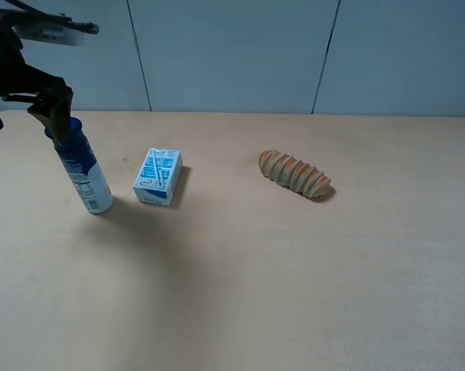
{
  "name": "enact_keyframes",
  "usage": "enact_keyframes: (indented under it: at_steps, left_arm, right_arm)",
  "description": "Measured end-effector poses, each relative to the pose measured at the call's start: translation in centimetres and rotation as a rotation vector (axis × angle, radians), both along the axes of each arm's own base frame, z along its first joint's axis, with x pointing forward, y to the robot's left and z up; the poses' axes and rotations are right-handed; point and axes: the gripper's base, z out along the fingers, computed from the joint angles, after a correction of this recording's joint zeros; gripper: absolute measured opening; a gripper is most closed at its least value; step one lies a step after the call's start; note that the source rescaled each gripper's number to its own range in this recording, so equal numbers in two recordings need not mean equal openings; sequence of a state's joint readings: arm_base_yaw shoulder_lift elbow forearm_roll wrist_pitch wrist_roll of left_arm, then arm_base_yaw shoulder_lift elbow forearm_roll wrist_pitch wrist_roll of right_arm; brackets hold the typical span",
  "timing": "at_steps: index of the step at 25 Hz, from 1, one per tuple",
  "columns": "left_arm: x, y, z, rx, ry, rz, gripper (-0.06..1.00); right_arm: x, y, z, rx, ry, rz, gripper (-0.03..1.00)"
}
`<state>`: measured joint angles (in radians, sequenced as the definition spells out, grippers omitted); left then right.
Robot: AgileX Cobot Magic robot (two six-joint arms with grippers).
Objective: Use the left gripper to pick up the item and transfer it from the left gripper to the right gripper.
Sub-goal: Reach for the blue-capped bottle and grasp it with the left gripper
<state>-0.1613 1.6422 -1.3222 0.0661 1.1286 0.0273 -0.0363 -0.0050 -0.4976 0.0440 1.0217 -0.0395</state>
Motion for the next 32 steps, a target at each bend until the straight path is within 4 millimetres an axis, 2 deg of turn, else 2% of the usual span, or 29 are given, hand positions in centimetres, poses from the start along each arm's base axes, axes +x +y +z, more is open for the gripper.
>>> enact_keyframes:
  at_steps: [9,15,24,28,31,32]
  left_arm:
    - [1.4,-2.7,-3.0,0.006,0.027,-0.078,0.96]
    - [2.0,-2.8,-3.9,0.014,0.014,-0.085,0.96]
    - [2.8,-2.9,-6.2,0.032,0.065,-0.089,0.92]
    - [3.0,-3.0,-6.3,0.03,0.056,-0.09,0.82]
    - [3.0,-3.0,-6.3,0.029,0.052,-0.09,0.64]
    - [3.0,-3.0,-6.3,0.029,0.049,-0.09,0.55]
  right_arm:
    - [0.0,0.0,0.0,-0.002,0.0,-0.002,1.0]
    - [0.0,0.0,0.0,0.001,0.0,-0.003,1.0]
    - [0.0,0.0,0.0,0.001,0.0,-0.003,1.0]
    - [0.0,0.0,0.0,0.001,0.0,-0.003,1.0]
    - [0.0,0.0,0.0,0.001,0.0,-0.003,1.0]
    - [0.0,0.0,0.0,0.001,0.0,-0.003,1.0]
